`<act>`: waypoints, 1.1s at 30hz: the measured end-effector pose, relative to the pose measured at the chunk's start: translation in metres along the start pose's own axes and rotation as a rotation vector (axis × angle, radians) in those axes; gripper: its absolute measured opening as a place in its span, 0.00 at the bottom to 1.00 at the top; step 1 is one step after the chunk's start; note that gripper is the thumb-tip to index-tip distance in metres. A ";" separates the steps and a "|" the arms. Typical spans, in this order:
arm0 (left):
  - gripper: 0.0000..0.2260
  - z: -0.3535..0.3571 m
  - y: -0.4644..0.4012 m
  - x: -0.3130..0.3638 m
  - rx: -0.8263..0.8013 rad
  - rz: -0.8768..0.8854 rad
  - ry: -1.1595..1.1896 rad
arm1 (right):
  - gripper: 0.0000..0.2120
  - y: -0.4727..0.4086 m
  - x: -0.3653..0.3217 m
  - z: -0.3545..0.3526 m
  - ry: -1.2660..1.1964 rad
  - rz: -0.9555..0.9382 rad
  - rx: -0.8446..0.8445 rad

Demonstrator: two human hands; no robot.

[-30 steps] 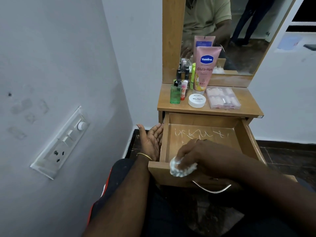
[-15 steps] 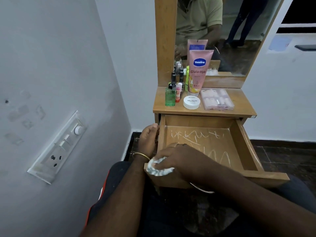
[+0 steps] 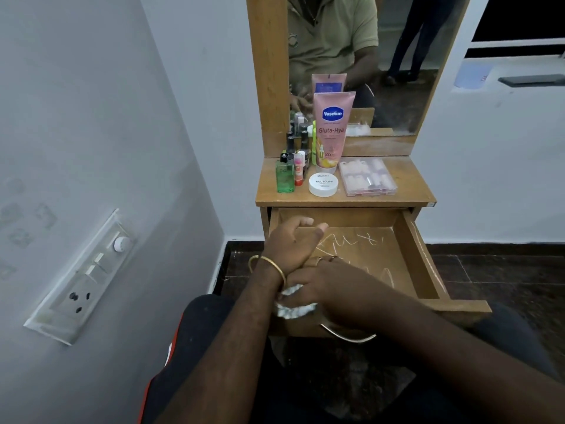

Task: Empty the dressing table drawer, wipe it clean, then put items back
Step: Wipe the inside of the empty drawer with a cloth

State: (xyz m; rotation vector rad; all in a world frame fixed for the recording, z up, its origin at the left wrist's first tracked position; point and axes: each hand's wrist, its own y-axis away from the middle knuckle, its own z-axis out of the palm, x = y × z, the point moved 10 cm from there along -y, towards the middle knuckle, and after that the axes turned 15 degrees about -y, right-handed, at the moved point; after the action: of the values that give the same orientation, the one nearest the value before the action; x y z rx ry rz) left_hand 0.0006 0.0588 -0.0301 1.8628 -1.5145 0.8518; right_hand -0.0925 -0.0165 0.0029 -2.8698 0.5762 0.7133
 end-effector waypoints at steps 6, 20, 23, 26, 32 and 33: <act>0.13 -0.013 0.000 -0.008 0.131 -0.041 0.181 | 0.12 0.033 0.026 -0.018 -0.109 0.019 0.050; 0.18 0.016 -0.005 0.020 0.097 0.022 0.132 | 0.17 0.042 0.025 -0.021 -0.069 0.061 0.074; 0.19 0.031 -0.012 0.035 0.039 0.047 0.120 | 0.17 0.047 0.029 -0.021 -0.126 0.060 0.107; 0.19 0.038 -0.013 0.047 0.017 0.089 0.033 | 0.15 0.078 0.054 -0.032 -0.184 0.108 0.102; 0.19 0.050 -0.018 0.052 -0.011 0.076 -0.012 | 0.12 0.160 0.102 -0.062 -0.128 0.230 0.122; 0.20 0.054 -0.019 0.055 -0.018 0.089 -0.018 | 0.12 0.166 0.104 -0.063 -0.119 0.239 0.122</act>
State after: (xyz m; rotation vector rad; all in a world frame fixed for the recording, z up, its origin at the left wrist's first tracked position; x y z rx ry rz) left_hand 0.0337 -0.0128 -0.0214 1.8065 -1.6213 0.8603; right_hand -0.0461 -0.2166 0.0039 -2.6526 0.9220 0.8430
